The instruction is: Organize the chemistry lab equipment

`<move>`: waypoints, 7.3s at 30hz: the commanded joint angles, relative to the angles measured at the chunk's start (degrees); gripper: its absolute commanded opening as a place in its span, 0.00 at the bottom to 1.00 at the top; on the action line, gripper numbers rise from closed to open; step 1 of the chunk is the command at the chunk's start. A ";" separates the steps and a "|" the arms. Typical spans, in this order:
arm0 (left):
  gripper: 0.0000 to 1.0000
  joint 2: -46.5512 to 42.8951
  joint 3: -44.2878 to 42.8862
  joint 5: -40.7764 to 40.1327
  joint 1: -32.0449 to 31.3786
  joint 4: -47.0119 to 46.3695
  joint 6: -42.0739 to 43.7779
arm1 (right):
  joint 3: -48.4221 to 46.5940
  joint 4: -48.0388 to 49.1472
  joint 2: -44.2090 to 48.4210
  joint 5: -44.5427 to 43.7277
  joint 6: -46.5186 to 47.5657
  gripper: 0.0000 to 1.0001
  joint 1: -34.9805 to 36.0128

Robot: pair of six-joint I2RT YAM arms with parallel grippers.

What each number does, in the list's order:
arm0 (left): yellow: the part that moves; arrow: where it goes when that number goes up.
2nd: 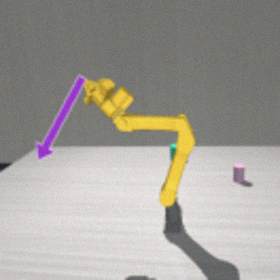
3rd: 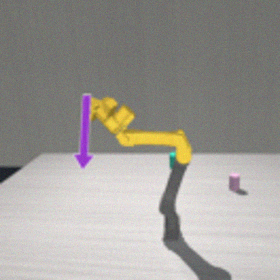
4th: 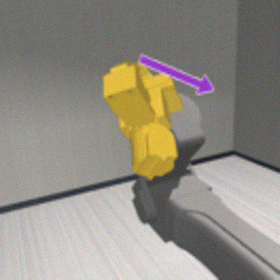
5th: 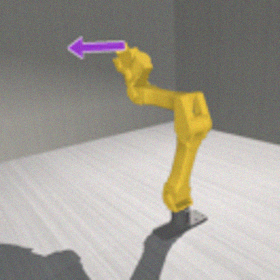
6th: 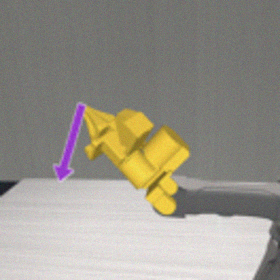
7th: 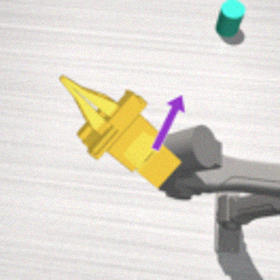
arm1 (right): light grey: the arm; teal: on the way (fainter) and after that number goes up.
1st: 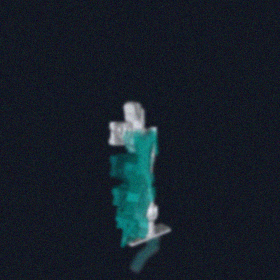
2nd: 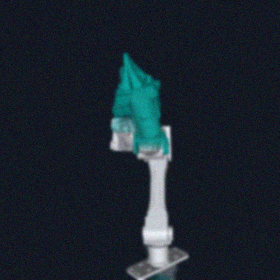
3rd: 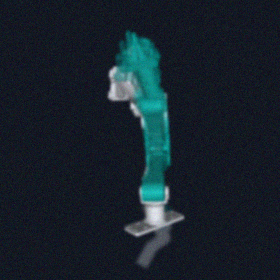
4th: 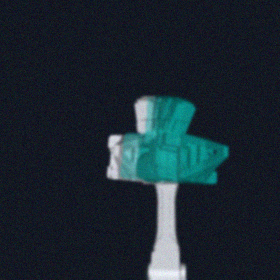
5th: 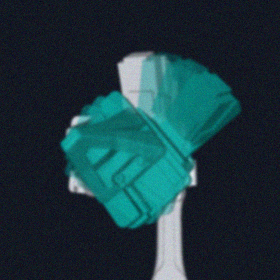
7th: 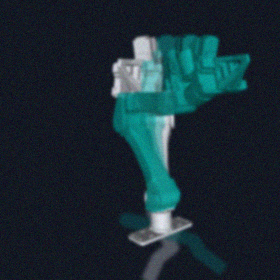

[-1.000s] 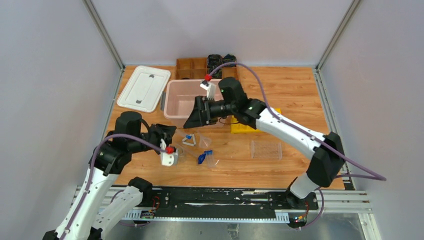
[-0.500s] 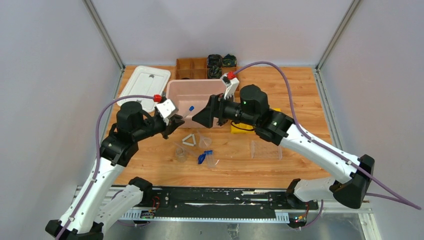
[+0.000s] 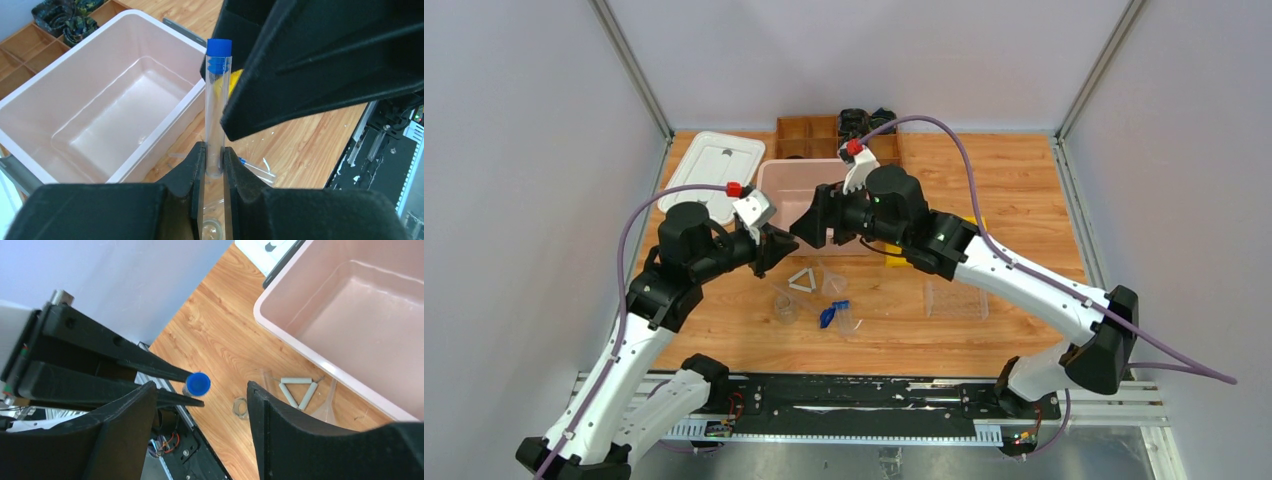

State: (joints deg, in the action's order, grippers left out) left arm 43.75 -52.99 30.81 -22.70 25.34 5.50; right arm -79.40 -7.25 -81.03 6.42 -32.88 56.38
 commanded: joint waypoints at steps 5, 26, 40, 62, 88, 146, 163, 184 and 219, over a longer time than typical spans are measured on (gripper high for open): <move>0.00 -0.30 0.70 0.55 -0.40 -1.24 -1.22 | -3.94 0.93 -2.61 -2.53 1.39 0.45 0.73; 1.00 10.39 -8.36 -6.94 -0.25 16.32 1.94 | 6.05 -14.26 11.02 -16.27 13.98 0.00 -4.32; 1.00 18.17 -15.20 -7.00 7.66 20.26 2.91 | 26.86 -18.89 24.74 -29.17 17.40 0.00 -9.00; 1.00 17.14 -14.19 -8.57 7.67 22.91 3.65 | 42.37 -4.19 29.07 -32.26 18.86 0.00 -9.10; 1.00 17.83 -14.73 -8.35 7.67 22.91 3.51 | 54.73 6.31 25.59 -42.55 10.25 0.00 -8.74; 1.00 15.63 -15.92 -8.89 7.67 22.91 5.45 | 48.08 12.82 14.73 -43.59 4.26 0.65 -3.57; 1.00 15.98 -17.06 -7.88 7.67 22.91 4.25 | 37.60 2.22 12.53 -24.56 7.03 0.70 -12.56; 1.00 17.10 -17.06 -8.01 7.68 22.91 4.40 | 37.16 3.32 8.99 -19.70 8.76 0.62 -13.01; 1.00 15.50 -17.42 -9.19 7.80 24.32 4.12 | 22.93 -4.14 -12.99 -13.69 -0.60 0.35 5.32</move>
State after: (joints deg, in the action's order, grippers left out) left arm 60.40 -68.47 21.76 -15.18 49.47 9.41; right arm -54.72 -11.81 -92.88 -8.10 -32.38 61.23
